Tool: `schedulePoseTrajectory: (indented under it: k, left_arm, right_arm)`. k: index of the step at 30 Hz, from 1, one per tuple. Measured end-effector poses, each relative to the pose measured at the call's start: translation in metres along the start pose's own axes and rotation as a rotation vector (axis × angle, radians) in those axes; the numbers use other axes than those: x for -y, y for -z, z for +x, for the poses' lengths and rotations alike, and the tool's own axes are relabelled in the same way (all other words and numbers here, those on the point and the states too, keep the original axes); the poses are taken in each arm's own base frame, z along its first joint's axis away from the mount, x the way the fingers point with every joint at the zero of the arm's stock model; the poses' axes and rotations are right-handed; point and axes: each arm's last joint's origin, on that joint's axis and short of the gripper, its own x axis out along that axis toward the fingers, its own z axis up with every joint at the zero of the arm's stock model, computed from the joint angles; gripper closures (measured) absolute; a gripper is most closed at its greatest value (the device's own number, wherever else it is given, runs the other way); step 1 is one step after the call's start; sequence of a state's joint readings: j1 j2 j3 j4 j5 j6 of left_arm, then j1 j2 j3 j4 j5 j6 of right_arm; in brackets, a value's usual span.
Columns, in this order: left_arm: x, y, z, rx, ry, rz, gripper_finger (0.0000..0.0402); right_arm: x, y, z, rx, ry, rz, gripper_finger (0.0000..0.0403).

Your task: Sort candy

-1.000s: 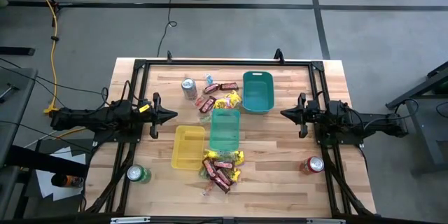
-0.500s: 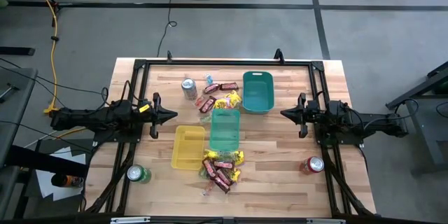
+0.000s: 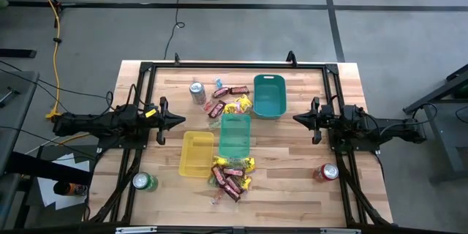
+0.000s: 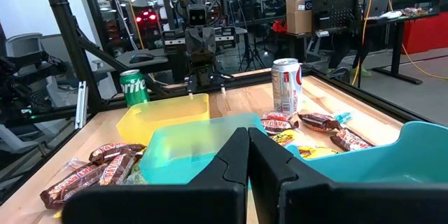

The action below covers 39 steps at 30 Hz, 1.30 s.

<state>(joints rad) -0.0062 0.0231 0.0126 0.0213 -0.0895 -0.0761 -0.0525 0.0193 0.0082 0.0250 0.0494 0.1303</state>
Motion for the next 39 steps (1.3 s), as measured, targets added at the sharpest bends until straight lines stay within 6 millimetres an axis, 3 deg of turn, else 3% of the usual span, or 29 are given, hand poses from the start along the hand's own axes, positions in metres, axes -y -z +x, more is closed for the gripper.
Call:
schedulePoseTrajectory:
  k: [39]
  left_arm:
    - [0.0002, -0.0025, 0.0, 0.027, 0.002, -0.009, 0.0401]
  right_arm:
    - [0.0, -0.0001, 0.0, 0.0, 0.0, 0.0, 0.0402]
